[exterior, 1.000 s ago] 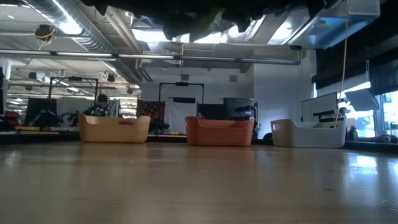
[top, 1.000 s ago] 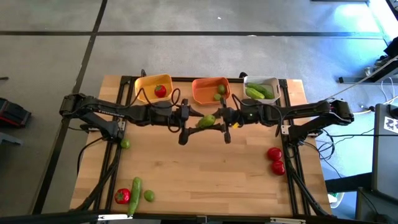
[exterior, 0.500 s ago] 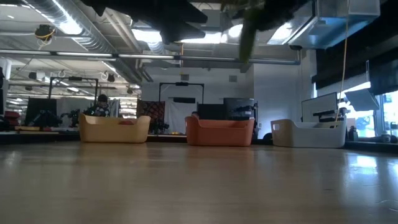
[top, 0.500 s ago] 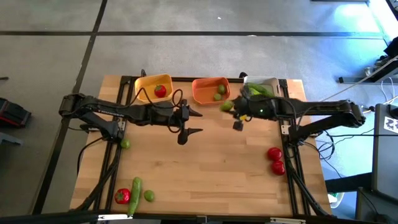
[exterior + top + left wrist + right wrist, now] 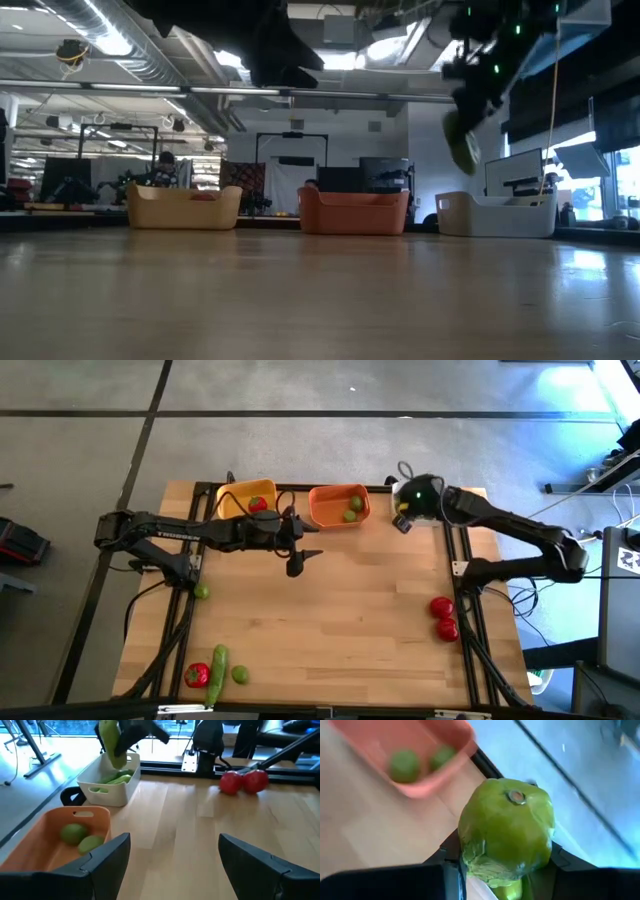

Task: Sort produce into baskets
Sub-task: Put the cucumber into the white bin, then put the bottom lime into the orange bin

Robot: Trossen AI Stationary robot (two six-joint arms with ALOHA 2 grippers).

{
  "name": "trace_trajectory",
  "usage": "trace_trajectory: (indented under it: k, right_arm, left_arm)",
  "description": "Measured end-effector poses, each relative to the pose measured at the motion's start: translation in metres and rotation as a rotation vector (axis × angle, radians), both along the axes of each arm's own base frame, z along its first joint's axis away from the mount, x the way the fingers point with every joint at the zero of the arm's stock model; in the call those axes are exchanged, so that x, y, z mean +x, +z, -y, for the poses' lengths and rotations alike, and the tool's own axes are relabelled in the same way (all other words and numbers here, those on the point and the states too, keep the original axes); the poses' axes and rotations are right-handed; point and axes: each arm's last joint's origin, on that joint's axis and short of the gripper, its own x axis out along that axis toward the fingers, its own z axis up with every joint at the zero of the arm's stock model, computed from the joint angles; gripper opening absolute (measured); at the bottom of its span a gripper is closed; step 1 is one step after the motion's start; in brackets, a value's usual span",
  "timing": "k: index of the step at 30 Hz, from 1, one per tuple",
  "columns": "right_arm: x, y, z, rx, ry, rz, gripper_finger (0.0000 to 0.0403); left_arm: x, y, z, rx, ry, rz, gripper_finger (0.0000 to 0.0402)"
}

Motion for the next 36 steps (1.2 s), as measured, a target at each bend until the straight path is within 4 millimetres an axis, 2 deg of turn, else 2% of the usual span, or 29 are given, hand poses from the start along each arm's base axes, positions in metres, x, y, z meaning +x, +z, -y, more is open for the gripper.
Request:
trace_trajectory:
  k: [5,10,14,20,24,31,36]
  right_arm:
    - [-0.022,-0.028,0.031,0.082,-0.127,-0.021,0.0126]
    - [-0.03,-0.042,0.05,0.157,-0.166,0.006,0.0126]
    - [-0.032,-0.048,0.058,0.178,-0.198,0.002,0.0127]
    - [-0.032,-0.05,0.058,0.182,-0.224,-0.015,0.0136]
    - [-0.032,-0.05,0.057,0.184,-0.242,-0.024,0.0166]
    - [-0.034,-0.054,0.056,0.212,-0.259,-0.03,0.0252]
    - [-0.034,-0.054,0.055,0.213,-0.263,-0.034,0.0297]
  left_arm:
    - [0.0,-0.001,0.0,-0.003,0.0,-0.014,0.0298]
    - [0.0,-0.001,0.001,-0.006,0.0,-0.012,0.0299]
    - [0.0,-0.001,0.001,-0.007,0.0,-0.012,0.0299]
    - [0.0,-0.001,0.001,-0.004,-0.001,-0.012,0.0299]
    - [0.0,-0.001,0.001,-0.008,0.0,-0.012,0.0299]
    - [0.0,-0.001,0.001,-0.008,-0.001,-0.012,0.0299]
    - [0.0,-0.001,0.001,-0.007,-0.001,-0.012,0.0298]
